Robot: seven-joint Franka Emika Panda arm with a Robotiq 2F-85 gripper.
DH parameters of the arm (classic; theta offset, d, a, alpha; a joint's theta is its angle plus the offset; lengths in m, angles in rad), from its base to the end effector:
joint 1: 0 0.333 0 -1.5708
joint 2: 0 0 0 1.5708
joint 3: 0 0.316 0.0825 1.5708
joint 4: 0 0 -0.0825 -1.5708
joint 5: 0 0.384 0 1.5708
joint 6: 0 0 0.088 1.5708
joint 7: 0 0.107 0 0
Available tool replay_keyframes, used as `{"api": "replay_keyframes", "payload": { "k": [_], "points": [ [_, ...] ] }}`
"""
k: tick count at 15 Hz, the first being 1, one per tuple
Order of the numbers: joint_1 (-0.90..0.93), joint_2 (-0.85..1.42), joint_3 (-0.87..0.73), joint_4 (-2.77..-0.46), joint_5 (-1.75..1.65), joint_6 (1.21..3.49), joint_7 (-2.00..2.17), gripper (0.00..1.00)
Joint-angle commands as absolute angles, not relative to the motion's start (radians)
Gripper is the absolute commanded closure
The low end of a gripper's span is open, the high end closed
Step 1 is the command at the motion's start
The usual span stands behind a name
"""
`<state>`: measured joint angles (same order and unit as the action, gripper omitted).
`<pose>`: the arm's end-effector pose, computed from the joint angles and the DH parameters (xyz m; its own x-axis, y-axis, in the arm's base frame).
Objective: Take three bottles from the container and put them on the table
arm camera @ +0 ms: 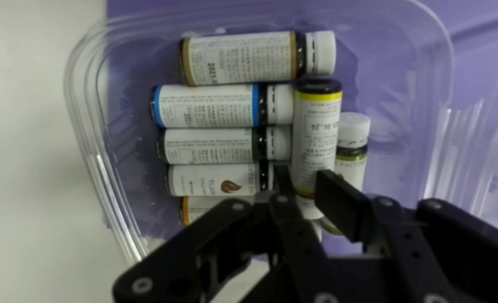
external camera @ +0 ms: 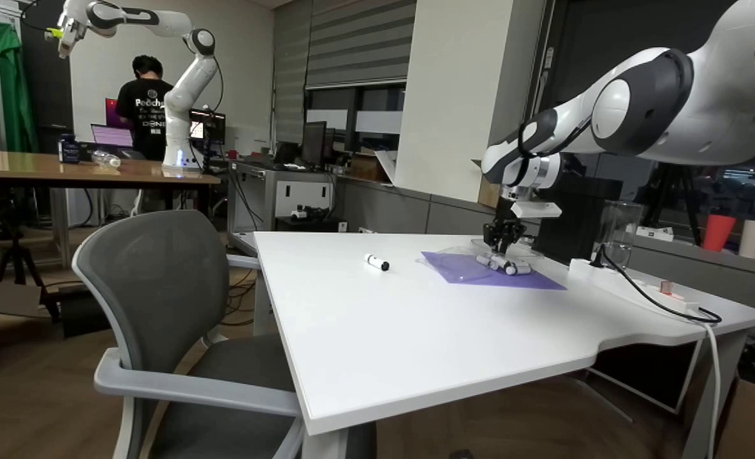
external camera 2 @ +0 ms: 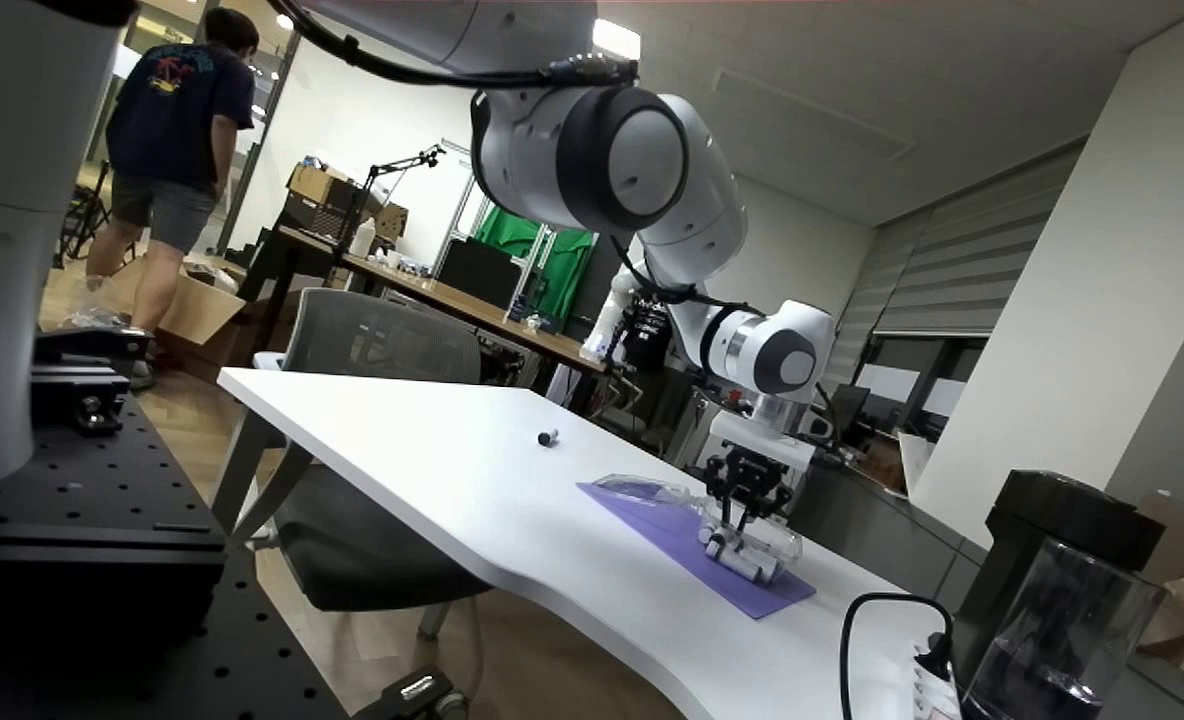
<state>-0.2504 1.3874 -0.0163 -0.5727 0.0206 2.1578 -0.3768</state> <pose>0.7929 -0.2075 0.1525 0.9757 0.1195 0.1838 0.1084 -0.9917 0.0695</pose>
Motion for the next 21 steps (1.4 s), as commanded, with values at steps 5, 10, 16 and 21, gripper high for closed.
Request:
{"api": "replay_keyframes", "payload": {
  "k": [5,10,16,21],
  "points": [
    [-0.261,1.422,-0.009,-0.503,0.031,2.105,-0.374,0.17],
    [-0.266,1.423,-0.009,-0.499,0.032,2.101,-0.374,0.66],
    [-0.264,1.409,0.006,-0.501,0.039,2.085,-0.375,0.95],
    [-0.246,1.339,0.002,-0.499,0.04,2.047,-0.342,0.94]
  ]
}}
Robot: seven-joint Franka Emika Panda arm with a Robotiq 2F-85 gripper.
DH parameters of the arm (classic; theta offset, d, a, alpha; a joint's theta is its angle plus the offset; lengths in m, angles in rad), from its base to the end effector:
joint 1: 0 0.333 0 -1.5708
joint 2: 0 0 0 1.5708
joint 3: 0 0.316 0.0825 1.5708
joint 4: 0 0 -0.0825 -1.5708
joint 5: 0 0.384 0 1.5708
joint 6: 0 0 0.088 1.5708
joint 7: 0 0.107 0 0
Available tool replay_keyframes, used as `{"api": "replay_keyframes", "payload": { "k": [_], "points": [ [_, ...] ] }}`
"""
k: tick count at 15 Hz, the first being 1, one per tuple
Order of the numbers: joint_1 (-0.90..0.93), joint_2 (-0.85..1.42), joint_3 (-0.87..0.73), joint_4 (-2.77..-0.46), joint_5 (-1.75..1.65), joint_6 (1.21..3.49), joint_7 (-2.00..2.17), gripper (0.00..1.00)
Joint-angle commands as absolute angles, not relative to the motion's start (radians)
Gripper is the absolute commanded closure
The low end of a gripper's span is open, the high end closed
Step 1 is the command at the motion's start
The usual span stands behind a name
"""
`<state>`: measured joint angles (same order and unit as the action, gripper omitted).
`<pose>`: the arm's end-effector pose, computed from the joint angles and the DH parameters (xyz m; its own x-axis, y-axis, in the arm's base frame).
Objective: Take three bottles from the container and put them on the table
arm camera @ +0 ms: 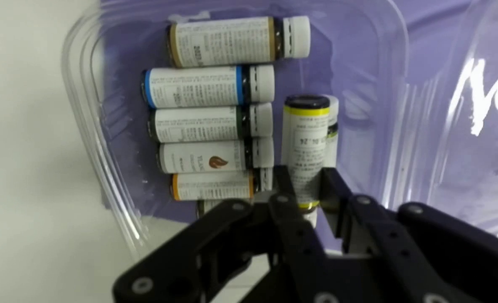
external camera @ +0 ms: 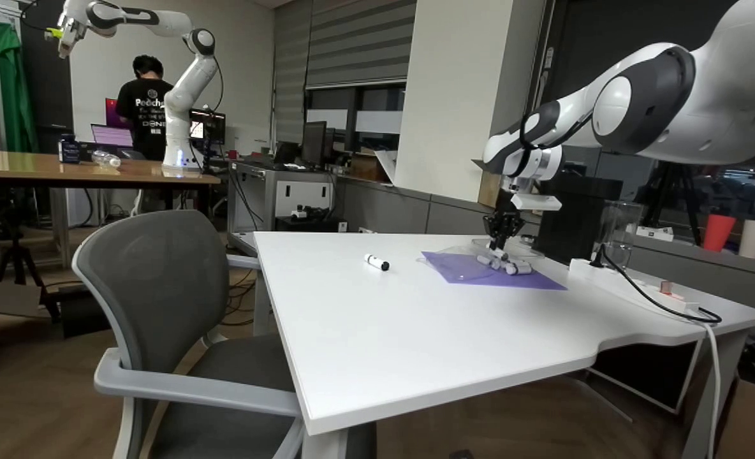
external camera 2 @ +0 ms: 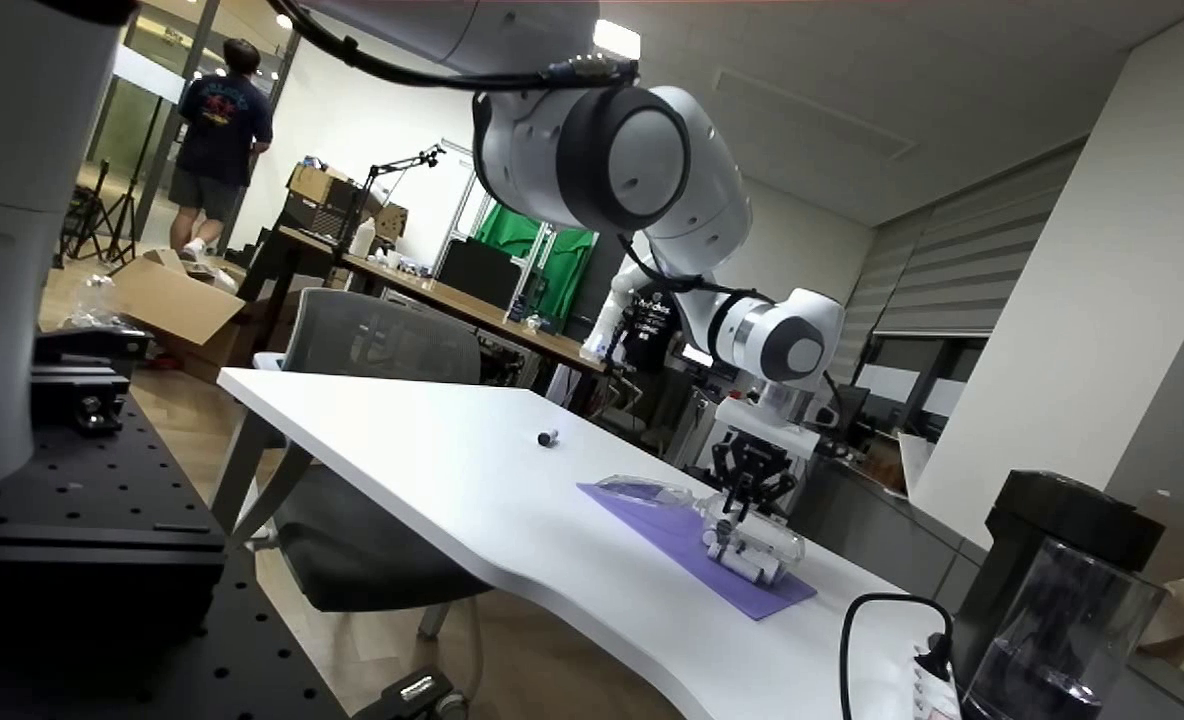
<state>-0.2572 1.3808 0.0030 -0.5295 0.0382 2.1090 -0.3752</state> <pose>0.7965 -0.2067 0.1741 0.9748 0.1033 0.1976 0.0981 -0.9945 0.0359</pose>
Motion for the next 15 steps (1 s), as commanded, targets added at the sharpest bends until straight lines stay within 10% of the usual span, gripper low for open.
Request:
{"api": "replay_keyframes", "payload": {
  "k": [1,15],
  "points": [
    [-0.241,1.321,0.0,-0.496,0.038,2.031,-0.338,0.94],
    [0.001,1.308,0.072,-0.567,0.035,1.992,-0.392,0.94]
  ]
}}
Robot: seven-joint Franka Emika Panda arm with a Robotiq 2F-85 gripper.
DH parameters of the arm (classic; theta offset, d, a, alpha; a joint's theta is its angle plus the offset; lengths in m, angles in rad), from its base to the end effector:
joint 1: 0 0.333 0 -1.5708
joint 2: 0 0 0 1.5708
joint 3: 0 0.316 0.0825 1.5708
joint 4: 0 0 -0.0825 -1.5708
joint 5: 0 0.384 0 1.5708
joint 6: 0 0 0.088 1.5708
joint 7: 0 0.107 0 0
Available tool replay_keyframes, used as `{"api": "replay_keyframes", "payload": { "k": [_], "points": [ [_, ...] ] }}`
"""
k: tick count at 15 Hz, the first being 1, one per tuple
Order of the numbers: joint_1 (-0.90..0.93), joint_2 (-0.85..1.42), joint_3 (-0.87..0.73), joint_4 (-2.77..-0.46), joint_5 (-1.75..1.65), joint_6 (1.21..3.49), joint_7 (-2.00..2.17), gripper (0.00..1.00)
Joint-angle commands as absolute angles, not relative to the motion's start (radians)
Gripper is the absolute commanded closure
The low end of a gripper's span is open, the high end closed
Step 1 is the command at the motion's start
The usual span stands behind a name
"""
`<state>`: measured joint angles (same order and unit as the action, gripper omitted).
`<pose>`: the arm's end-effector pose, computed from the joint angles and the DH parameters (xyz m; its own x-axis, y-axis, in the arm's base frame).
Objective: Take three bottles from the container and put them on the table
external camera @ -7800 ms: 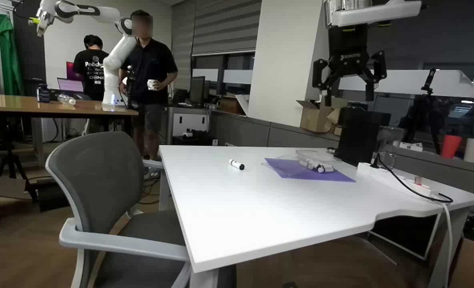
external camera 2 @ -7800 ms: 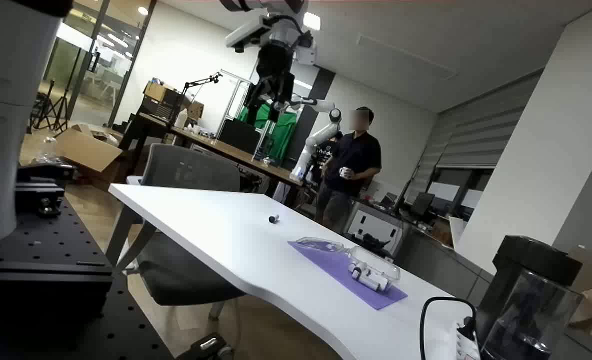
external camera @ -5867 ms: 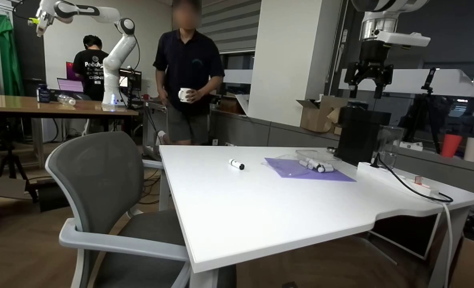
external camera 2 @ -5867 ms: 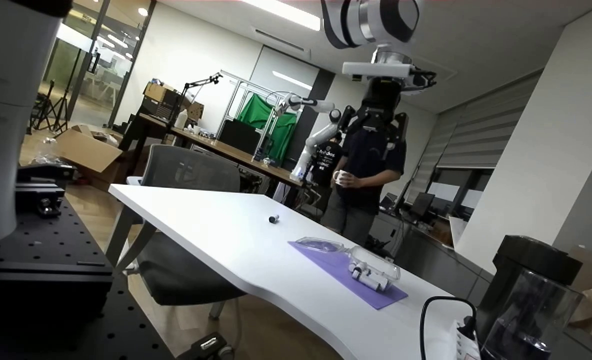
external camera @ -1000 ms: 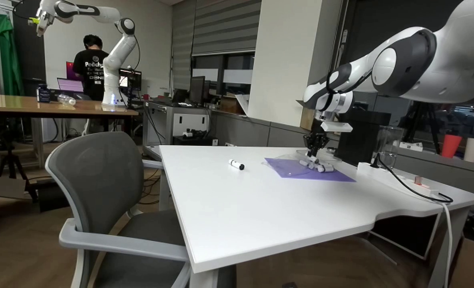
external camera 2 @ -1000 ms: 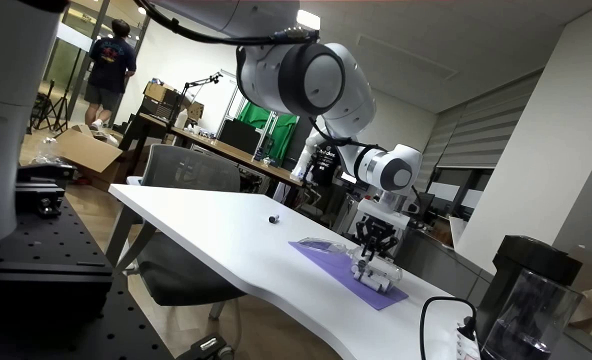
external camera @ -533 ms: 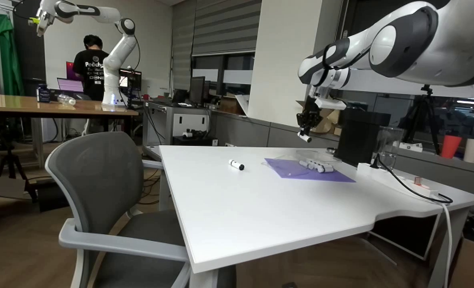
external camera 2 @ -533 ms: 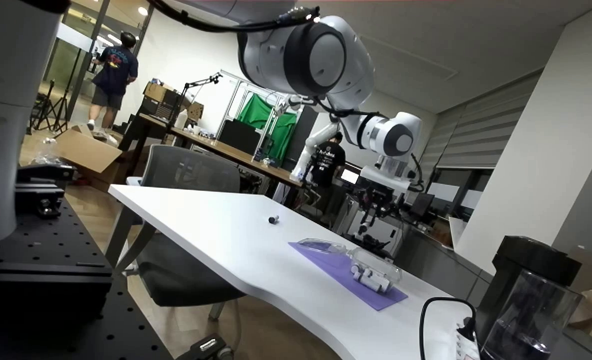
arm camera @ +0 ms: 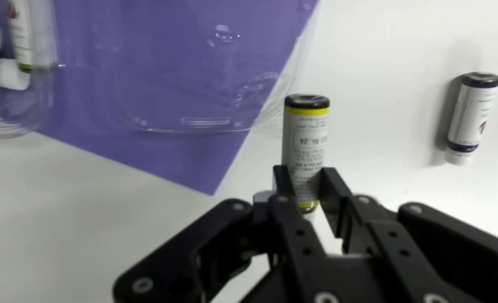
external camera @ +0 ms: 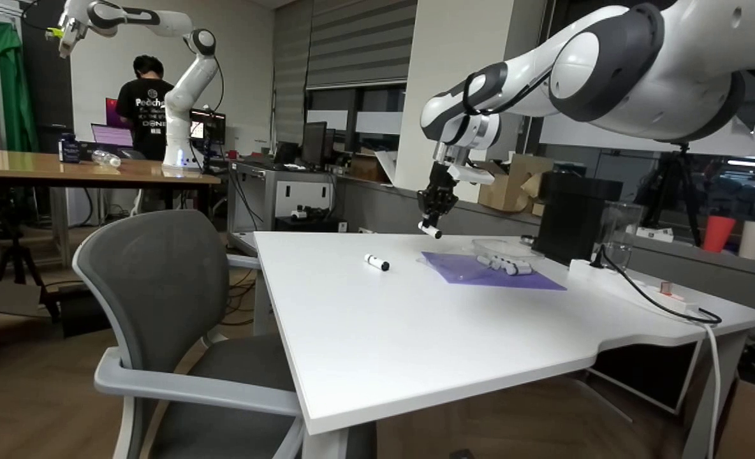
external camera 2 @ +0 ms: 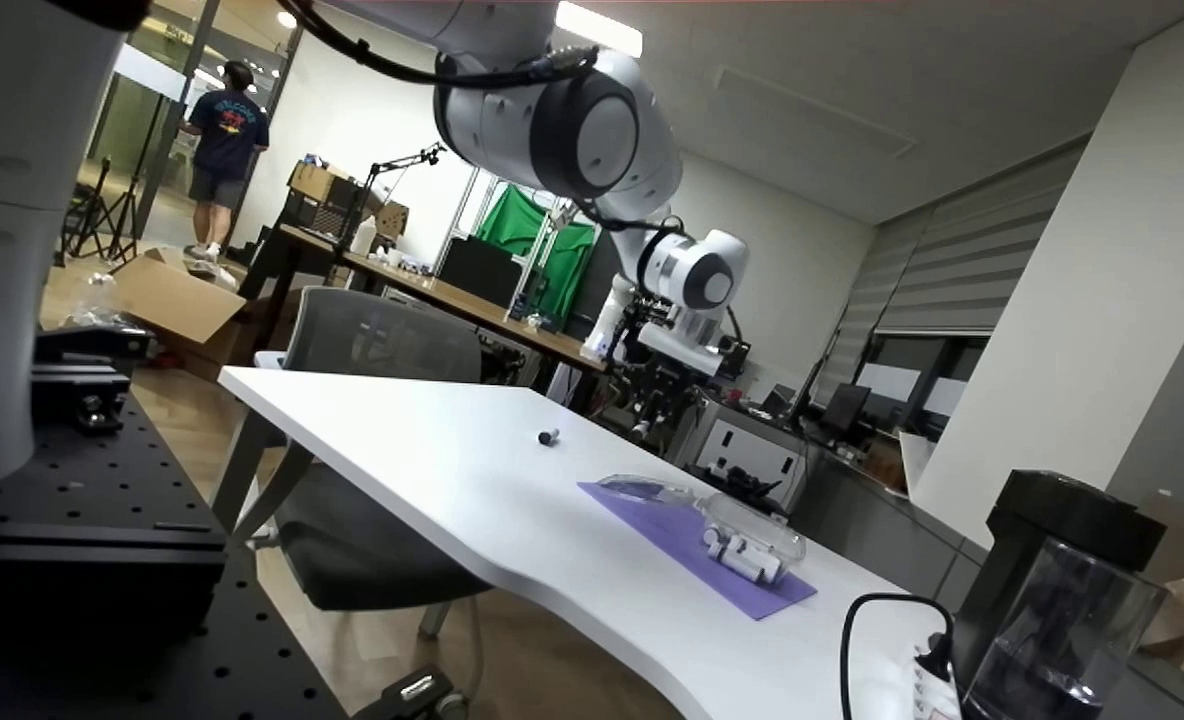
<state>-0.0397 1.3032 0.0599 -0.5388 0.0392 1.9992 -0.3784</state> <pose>0.8223 -0.0108 0.2224 0.9295 0.3221 0.1797 0.3327 -0.9425 -0.0312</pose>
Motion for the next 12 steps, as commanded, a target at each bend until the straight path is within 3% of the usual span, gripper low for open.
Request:
{"api": "replay_keyframes", "payload": {
  "k": [1,12],
  "points": [
    [0.018,1.315,0.073,-0.576,0.035,1.996,-0.397,0.94],
    [0.086,1.331,0.081,-0.672,0.043,2.066,-0.465,0.94]
  ]
}}
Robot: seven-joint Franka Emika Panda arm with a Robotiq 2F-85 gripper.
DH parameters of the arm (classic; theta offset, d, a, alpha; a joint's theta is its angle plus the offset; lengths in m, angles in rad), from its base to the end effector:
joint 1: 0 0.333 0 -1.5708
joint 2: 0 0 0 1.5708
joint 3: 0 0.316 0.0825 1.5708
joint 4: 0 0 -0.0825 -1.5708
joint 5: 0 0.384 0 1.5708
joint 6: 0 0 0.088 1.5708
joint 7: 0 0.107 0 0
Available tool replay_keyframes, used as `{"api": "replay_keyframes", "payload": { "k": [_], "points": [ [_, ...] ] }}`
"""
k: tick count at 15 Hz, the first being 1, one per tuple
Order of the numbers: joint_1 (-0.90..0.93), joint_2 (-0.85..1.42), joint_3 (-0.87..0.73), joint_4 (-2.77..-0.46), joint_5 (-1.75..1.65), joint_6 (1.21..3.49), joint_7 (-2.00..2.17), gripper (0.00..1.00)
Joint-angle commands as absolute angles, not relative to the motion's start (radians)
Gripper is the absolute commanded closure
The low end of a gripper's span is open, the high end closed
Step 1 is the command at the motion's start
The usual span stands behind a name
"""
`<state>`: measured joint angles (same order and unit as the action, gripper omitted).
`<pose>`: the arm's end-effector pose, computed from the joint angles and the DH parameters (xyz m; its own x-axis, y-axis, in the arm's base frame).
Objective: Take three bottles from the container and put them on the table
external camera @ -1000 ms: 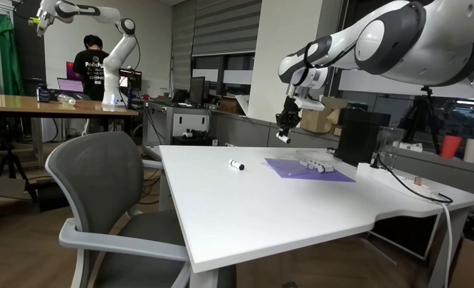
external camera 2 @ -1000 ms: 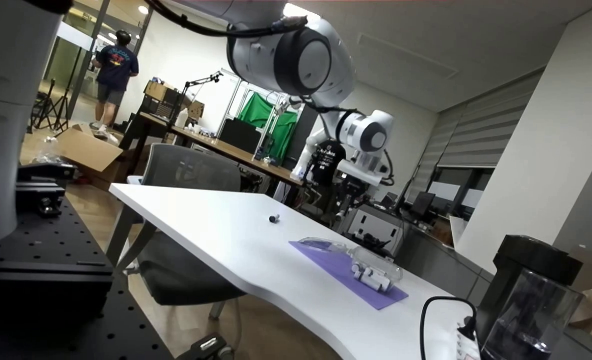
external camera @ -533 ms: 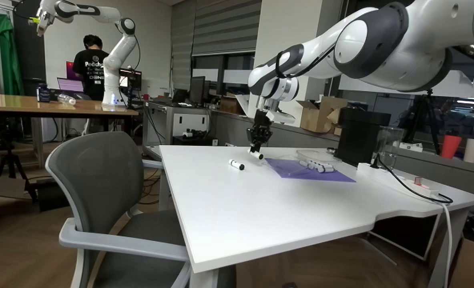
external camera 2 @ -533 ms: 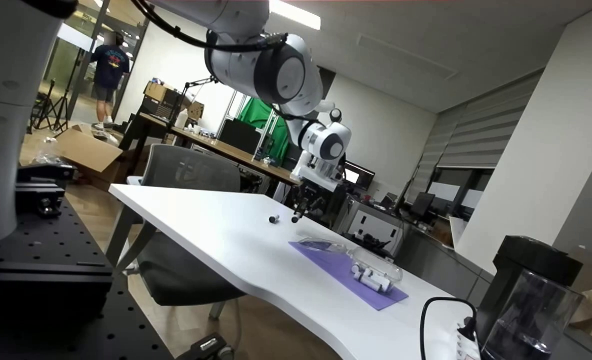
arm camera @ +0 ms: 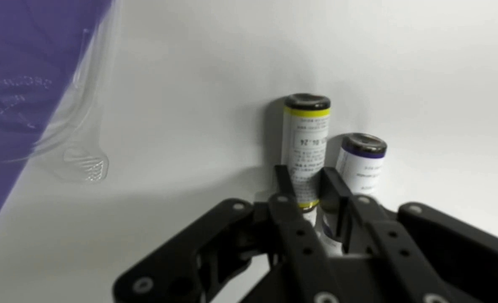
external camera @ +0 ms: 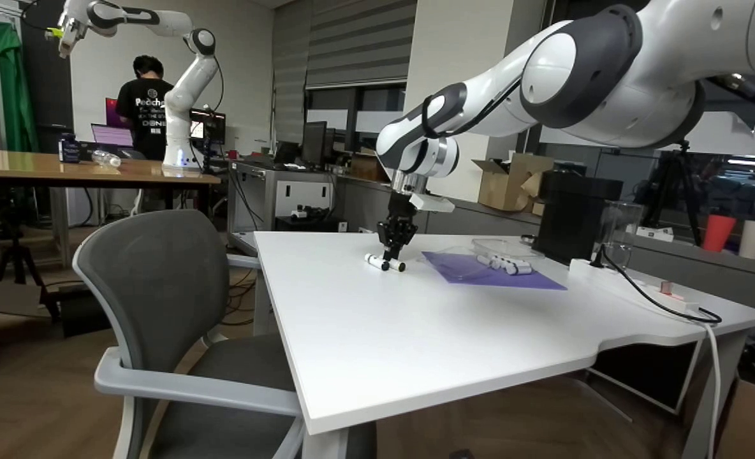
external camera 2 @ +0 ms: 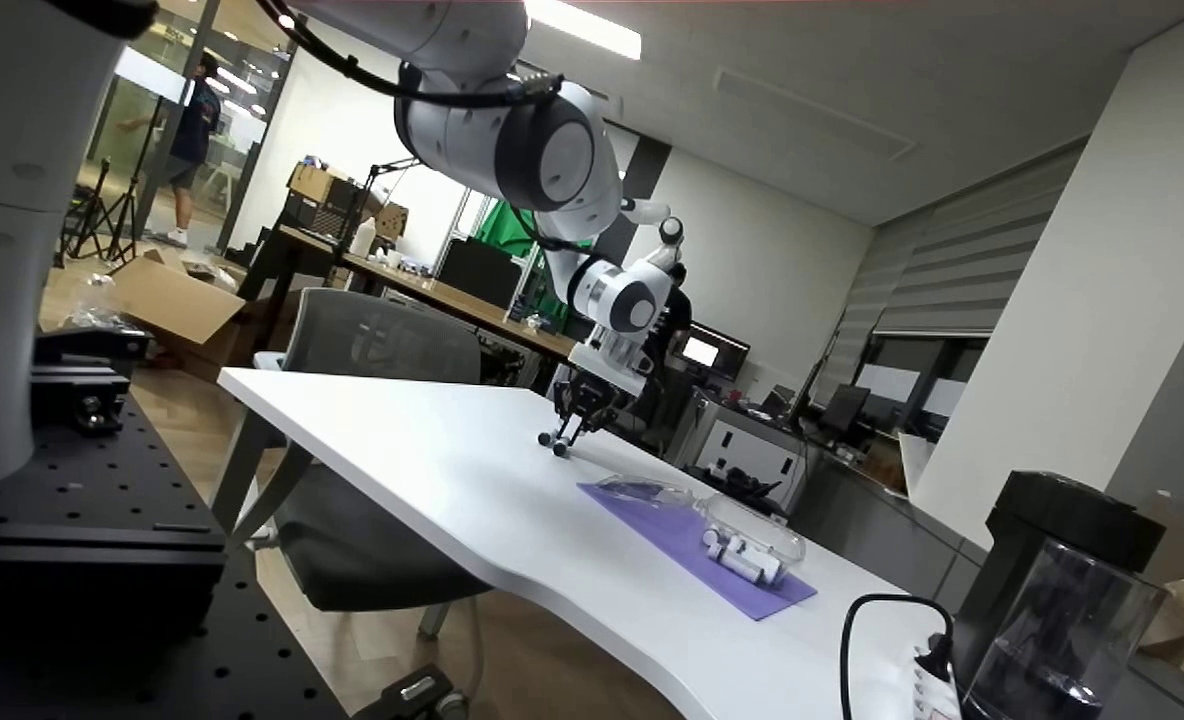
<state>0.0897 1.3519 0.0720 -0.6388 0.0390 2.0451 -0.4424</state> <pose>0.7983 0.1003 0.1389 0.8613 0.4995 0.0933 0.5062 -0.8593 -0.0727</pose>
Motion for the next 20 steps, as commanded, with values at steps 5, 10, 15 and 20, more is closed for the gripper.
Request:
{"api": "replay_keyframes", "payload": {
  "k": [5,10,15,20],
  "points": [
    [0.086,1.319,0.079,-0.68,0.045,2.09,-0.459,0.46],
    [0.044,1.24,0.041,-0.661,0.04,2.031,-0.396,0.11],
    [-0.088,1.191,-0.032,-0.634,0.048,2.018,-0.343,0.0],
    [-0.233,1.207,-0.053,-0.58,0.036,1.906,-0.425,0.01]
  ]
}}
